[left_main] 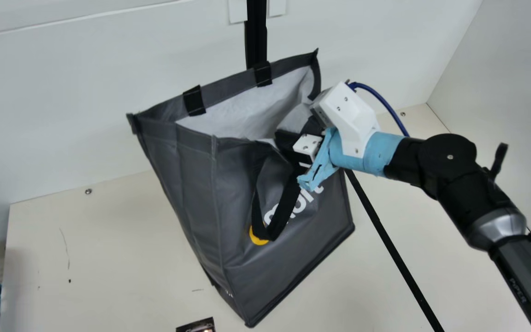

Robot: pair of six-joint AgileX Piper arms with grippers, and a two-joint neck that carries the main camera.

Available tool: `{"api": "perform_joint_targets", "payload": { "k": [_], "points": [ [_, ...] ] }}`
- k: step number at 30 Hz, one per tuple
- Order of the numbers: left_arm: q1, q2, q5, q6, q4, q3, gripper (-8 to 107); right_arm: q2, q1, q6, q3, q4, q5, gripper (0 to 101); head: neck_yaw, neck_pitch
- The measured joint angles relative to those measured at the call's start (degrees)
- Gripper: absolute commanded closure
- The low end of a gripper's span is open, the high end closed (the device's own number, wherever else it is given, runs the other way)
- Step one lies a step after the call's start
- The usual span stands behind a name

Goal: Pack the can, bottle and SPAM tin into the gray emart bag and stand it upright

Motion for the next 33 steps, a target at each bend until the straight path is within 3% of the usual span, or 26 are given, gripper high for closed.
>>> {"api": "perform_joint_targets", "payload": {
  "k": [11,33],
  "points": [
    [0.0,0.0,0.0,0.0,0.0,0.0,9,-1.3,-4.5,1.7,-2.8,-3.6,2.6,101,0.0,0.0],
    [0.0,0.0,0.0,0.0,0.0,0.0,9,1.2,-19.1,-1.0,-10.9,-1.9,10.7,101,0.0,0.0]
  ]
}}
